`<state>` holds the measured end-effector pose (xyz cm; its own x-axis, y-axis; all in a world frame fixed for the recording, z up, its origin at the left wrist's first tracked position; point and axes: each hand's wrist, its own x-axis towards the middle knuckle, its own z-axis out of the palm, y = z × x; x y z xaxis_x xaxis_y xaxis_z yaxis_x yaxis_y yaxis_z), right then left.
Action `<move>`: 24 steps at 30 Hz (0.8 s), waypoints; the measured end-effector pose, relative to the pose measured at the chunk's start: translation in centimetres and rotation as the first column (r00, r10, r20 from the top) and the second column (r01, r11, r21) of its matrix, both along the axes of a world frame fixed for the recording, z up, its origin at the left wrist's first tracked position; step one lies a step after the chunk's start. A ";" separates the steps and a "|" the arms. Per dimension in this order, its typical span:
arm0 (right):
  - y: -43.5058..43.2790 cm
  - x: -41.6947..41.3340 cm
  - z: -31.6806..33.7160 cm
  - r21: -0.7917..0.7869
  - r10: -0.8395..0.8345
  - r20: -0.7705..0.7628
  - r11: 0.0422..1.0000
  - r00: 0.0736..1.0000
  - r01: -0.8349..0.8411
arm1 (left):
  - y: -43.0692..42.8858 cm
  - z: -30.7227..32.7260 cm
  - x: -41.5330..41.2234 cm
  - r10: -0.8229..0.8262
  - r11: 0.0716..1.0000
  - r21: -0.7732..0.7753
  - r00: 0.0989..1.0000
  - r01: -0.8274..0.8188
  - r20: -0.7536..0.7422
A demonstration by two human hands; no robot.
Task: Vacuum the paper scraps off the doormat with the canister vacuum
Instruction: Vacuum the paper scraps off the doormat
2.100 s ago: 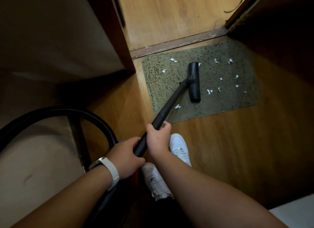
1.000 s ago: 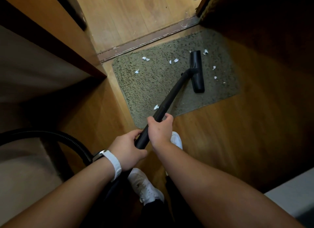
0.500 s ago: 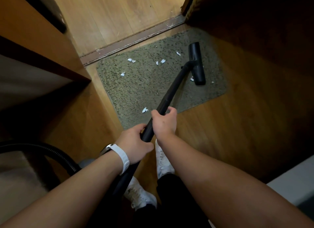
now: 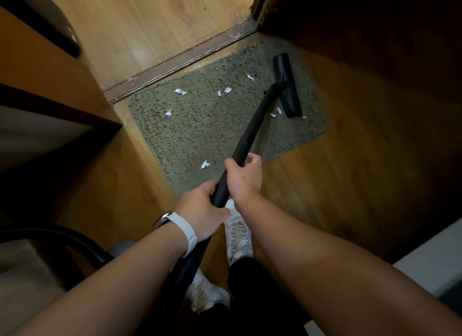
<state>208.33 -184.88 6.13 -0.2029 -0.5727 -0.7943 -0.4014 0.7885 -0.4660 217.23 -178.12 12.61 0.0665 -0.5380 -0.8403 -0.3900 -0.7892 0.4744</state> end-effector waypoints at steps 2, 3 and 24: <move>0.1 -0.2 0.1 -0.001 -0.008 0.008 1.000 1.000 0.008 | 0.2 0.2 -0.1 0.001 1.000 -0.001 1.000 -0.001 0.000; 0.3 -0.3 0.1 -0.002 -0.008 0.010 1.000 1.000 0.008 | 0.3 0.4 -0.1 0.003 1.000 -0.005 1.000 -0.003 -0.002; 8.7 2.8 1.7 0.039 -0.014 0.054 0.999 0.998 0.011 | 8.1 2.8 3.8 -0.086 0.996 0.020 0.992 0.085 0.087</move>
<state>211.09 -176.21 7.80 -0.1655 -0.5386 -0.8261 -0.3662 0.8114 -0.4556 221.07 -170.01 15.39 0.0947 -0.5311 -0.8420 -0.4958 -0.7586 0.4228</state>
